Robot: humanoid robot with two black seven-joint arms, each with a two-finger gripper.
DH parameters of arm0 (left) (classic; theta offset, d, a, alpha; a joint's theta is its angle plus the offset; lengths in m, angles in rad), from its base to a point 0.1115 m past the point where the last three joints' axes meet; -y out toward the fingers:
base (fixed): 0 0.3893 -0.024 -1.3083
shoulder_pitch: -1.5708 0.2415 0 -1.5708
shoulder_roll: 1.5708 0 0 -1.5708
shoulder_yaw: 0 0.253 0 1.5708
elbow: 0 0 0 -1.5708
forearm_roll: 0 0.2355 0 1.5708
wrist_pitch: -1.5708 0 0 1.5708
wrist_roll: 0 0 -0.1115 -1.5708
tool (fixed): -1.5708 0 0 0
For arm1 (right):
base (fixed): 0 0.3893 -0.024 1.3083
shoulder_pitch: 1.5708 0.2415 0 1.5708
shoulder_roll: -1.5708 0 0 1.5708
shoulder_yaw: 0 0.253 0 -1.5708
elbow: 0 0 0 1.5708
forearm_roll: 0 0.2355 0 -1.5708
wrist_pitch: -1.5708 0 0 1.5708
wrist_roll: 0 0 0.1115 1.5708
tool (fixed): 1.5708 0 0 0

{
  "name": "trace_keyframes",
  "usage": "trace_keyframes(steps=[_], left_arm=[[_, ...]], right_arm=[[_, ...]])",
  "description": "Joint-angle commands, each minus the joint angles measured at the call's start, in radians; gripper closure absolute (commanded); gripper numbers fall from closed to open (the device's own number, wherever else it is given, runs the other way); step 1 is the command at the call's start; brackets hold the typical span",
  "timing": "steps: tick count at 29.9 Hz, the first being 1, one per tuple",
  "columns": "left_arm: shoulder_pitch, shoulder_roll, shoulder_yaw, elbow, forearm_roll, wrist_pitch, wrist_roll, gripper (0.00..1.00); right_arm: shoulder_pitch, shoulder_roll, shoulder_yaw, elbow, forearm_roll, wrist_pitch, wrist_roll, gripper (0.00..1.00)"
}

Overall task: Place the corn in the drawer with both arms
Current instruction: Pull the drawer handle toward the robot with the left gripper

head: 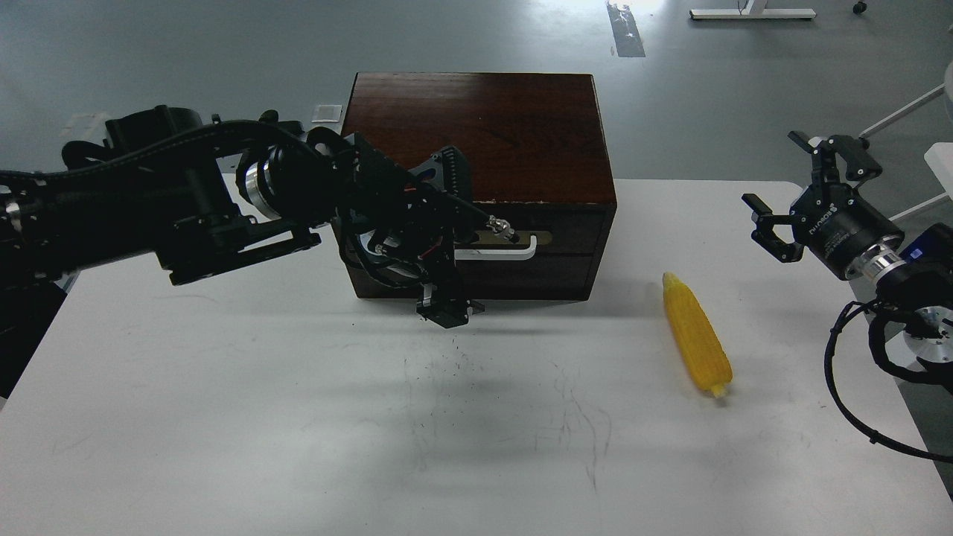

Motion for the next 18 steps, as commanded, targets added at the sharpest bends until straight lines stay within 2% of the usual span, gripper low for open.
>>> trace_keyframes(steps=[1,18], left_arm=[[0.002,-0.004,0.000,0.002,0.000,0.000,0.000,0.01],[0.013,-0.002,0.028,-0.014,0.000,0.000,0.000,0.01]], right_arm=[[0.000,0.000,0.000,0.000,0.000,0.000,0.001,0.00],[-0.003,-0.001,0.000,0.000,0.000,0.000,0.001,0.00]])
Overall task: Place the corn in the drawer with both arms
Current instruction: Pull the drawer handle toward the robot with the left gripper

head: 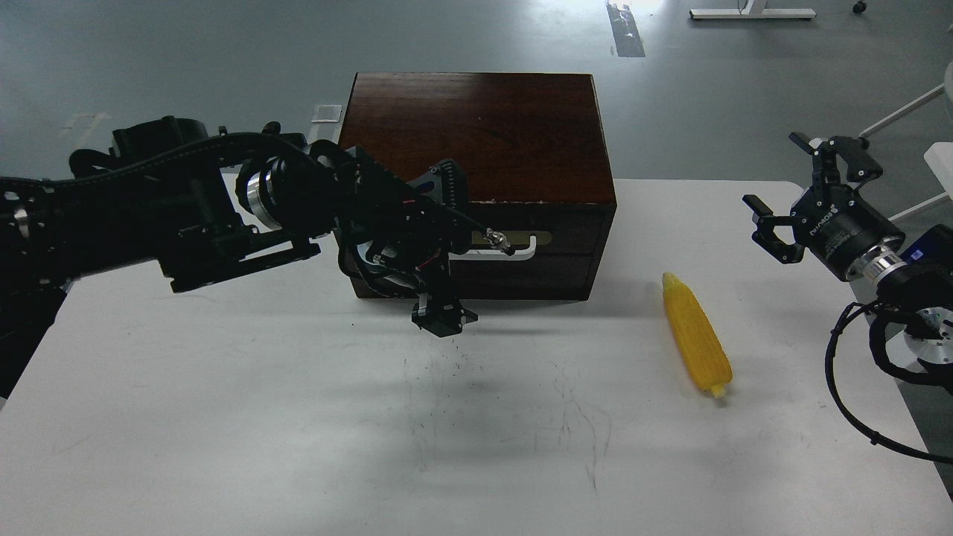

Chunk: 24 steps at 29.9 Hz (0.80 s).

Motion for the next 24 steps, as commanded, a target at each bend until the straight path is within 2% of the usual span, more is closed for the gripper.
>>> trace_keyframes(steps=[1,12,24], left_arm=[[0.001,0.000,0.000,-0.008,0.000,0.000,0.000,0.01],[-0.007,0.037,0.005,-0.080,0.000,0.000,0.000,0.01],[-0.011,0.097,0.045,-0.217,-0.011,0.000,0.000,0.01]], right_arm=[[0.000,0.000,0.000,0.000,0.000,0.000,0.000,0.00],[-0.002,0.000,0.000,0.000,0.000,0.000,0.000,0.00],[-0.003,0.001,0.000,0.000,0.000,0.000,0.000,0.00]])
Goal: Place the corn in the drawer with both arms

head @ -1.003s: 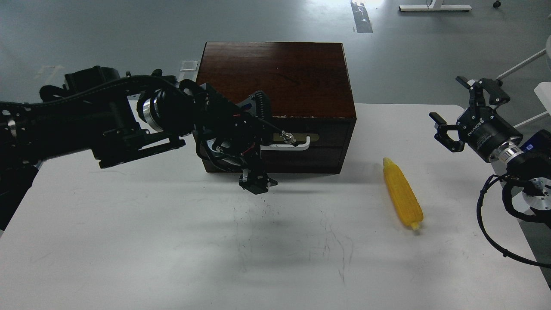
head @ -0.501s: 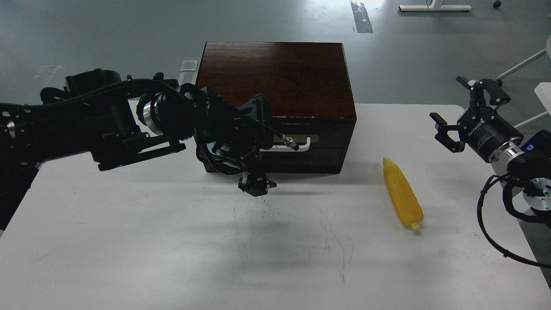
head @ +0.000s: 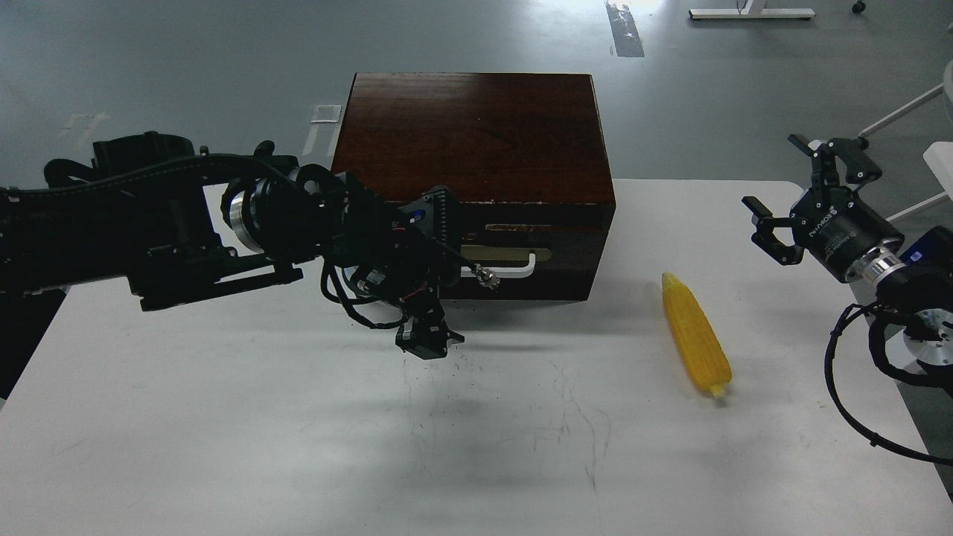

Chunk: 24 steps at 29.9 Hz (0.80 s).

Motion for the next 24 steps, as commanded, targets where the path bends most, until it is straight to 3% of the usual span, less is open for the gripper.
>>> trace_keyframes(steps=[1,12,24], left_arm=[[-0.001,0.017,0.000,-0.038,-0.012,0.000,0.000,0.01],[-0.011,0.046,-0.006,-0.179,-0.087,0.000,0.000,0.01],[-0.020,0.054,-0.015,-0.174,-0.082,0.000,0.000,0.01]], right_arm=[[0.000,0.000,0.000,0.000,0.000,0.000,0.000,0.00],[0.000,0.000,0.000,0.000,0.000,0.000,0.000,0.00],[0.000,-0.001,0.000,0.009,0.000,0.000,0.000,0.00]])
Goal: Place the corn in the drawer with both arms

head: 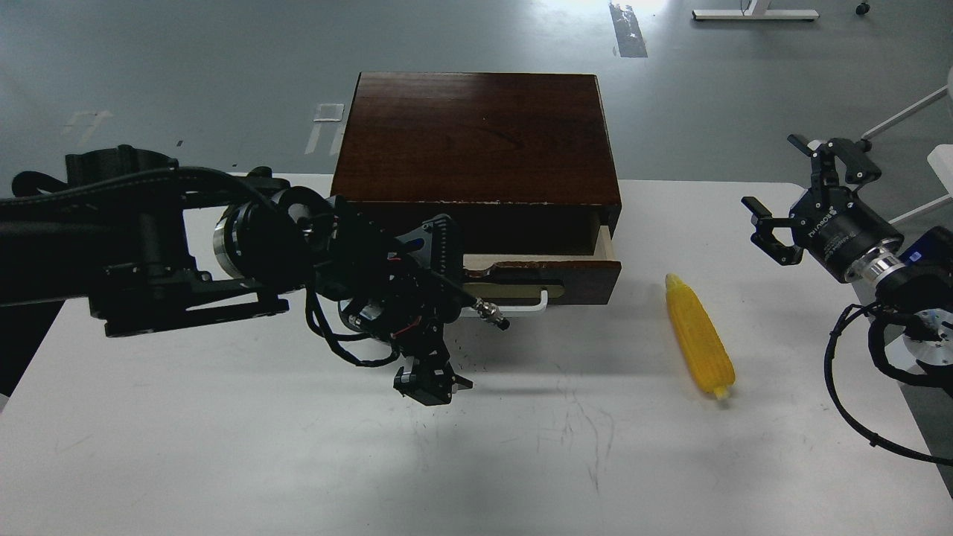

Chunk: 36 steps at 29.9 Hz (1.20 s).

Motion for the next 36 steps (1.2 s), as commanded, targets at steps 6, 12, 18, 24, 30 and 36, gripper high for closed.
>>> trace_keyframes(steps=[6,12,18,24,30,36], left_arm=[[-0.032,-0.007,0.002,0.017,0.014,0.001,0.000,0.01],[-0.049,-0.008,-0.001,0.017,0.035,0.001,0.000,0.01],[-0.061,0.009,-0.108,-0.007,-0.104,0.001,0.000,0.01],[-0.052,0.082,-0.255,0.014,-0.474,0.001,0.000,0.01],[0.046,0.177,-0.326,0.128,-0.949,0.001,0.000,0.01],[0.177,0.265,-0.331,0.218,-1.463,0.001,0.000,0.01]], right_arm=[[0.000,-0.001,0.000,0.006,0.000,0.000,0.000,0.00],[0.000,-0.001,0.000,0.006,0.000,0.000,0.000,0.00],[0.000,-0.001,0.002,0.006,0.000,0.000,0.000,0.00],[0.000,-0.015,0.005,0.005,0.000,0.000,0.000,0.00],[0.000,-0.015,0.005,0.006,0.000,0.000,0.001,0.00],[0.000,-0.037,0.005,0.006,0.000,0.000,0.003,0.00]])
